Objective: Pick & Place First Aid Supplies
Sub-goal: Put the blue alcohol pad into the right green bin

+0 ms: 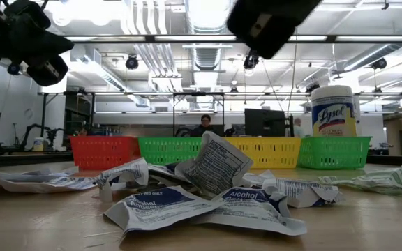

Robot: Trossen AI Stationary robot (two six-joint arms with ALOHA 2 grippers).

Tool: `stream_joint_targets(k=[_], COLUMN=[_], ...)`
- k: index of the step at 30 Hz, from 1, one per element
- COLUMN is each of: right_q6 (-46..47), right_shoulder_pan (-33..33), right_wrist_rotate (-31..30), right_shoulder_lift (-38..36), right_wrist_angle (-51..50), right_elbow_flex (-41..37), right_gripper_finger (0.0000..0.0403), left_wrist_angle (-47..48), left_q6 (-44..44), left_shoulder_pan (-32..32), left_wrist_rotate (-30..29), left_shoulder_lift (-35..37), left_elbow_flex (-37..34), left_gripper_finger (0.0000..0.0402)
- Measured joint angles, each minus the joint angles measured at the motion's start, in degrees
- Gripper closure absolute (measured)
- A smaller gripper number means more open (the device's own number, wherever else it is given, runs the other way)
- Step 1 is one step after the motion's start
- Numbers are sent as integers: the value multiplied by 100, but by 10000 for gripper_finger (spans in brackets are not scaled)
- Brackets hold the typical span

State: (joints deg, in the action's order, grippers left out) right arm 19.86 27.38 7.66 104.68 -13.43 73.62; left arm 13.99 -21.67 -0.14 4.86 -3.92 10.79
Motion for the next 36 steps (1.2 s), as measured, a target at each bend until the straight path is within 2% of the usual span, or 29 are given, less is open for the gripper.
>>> stream_joint_targets(k=[5, 10, 17, 25, 36], right_q6=[-39, -40, -56, 102, 351], right_shoulder_pan=[0, 0, -2, -44, -94], right_wrist_rotate=[-14, -22, -207, -901, -933], right_shoulder_lift=[391, 744, 1243, 1317, 1407], right_wrist_angle=[-656, -787, -1609, -1929, -1895], right_elbow_flex=[511, 817, 1338, 1492, 1489], right_gripper_finger=[310, 278, 254, 255, 273], left_wrist_angle=[0, -4, -4, 2, 1], left_q6=[0, 0, 1, 2, 2], left_shoulder_pan=[0, 2, 0, 2, 0], left_wrist_rotate=[0, 0, 2, 0, 0], left_shoulder_lift=[-2, -2, -2, -2, 0], left_elbow_flex=[1, 2, 1, 0, 2], left_gripper_finger=[401, 401, 401, 401, 401])
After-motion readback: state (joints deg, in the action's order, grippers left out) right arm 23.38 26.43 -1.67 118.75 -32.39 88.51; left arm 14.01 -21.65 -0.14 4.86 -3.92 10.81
